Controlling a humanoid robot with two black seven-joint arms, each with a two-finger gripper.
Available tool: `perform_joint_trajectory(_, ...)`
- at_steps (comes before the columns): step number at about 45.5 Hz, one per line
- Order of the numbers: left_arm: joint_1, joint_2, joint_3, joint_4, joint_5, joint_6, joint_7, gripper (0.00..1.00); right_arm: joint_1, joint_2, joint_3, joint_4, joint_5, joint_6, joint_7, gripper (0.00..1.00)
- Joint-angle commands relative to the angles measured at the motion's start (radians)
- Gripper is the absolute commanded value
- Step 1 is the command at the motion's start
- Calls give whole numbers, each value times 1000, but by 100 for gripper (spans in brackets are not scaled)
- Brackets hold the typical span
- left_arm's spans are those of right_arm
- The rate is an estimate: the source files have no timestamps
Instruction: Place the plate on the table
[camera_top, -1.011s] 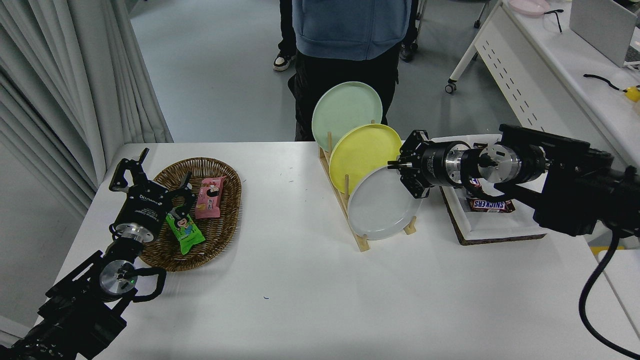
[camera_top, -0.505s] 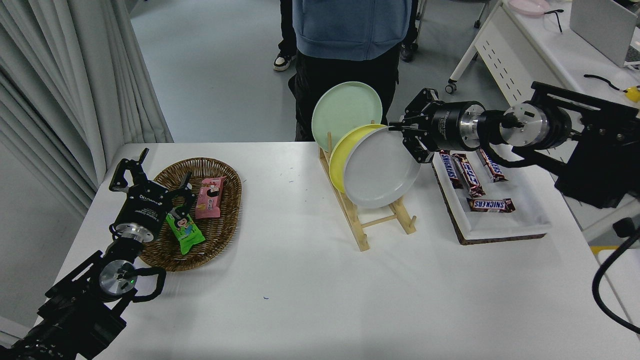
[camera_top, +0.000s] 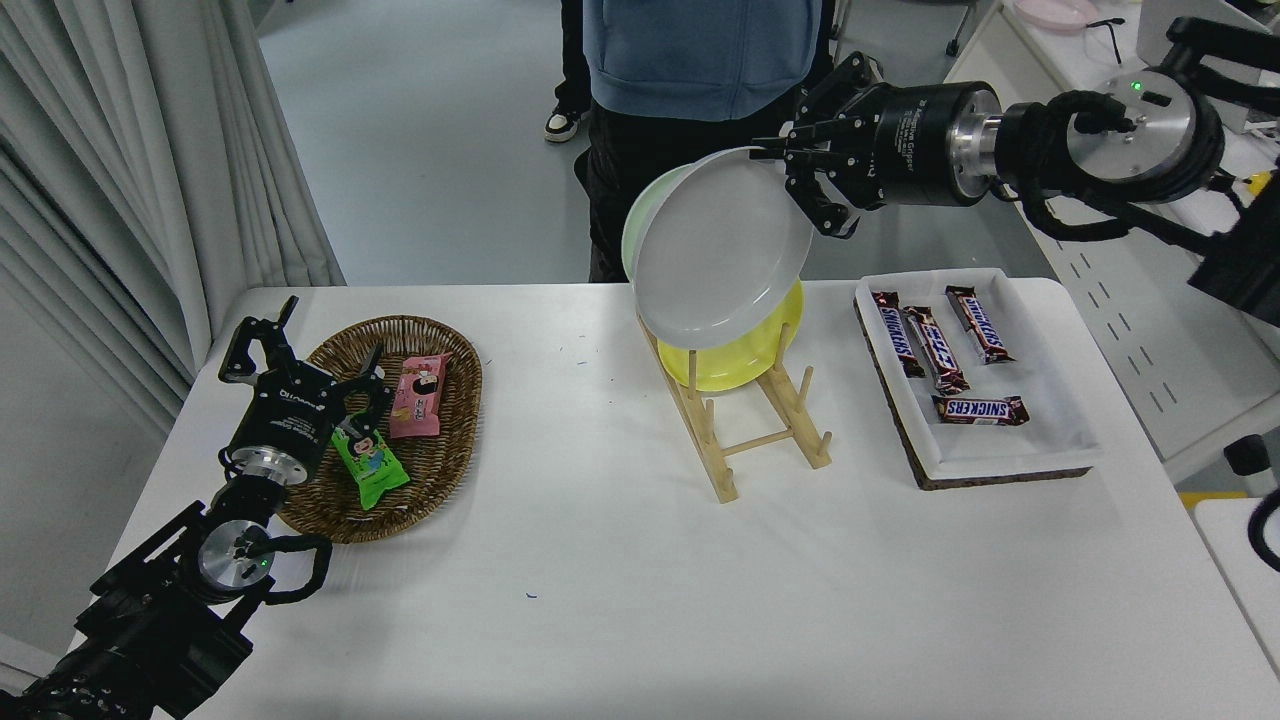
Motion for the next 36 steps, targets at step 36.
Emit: perform_joint_trajectory(36,0,0,0,0,0,0,0,100,-95,227,236,105,342,-683,-37,0)
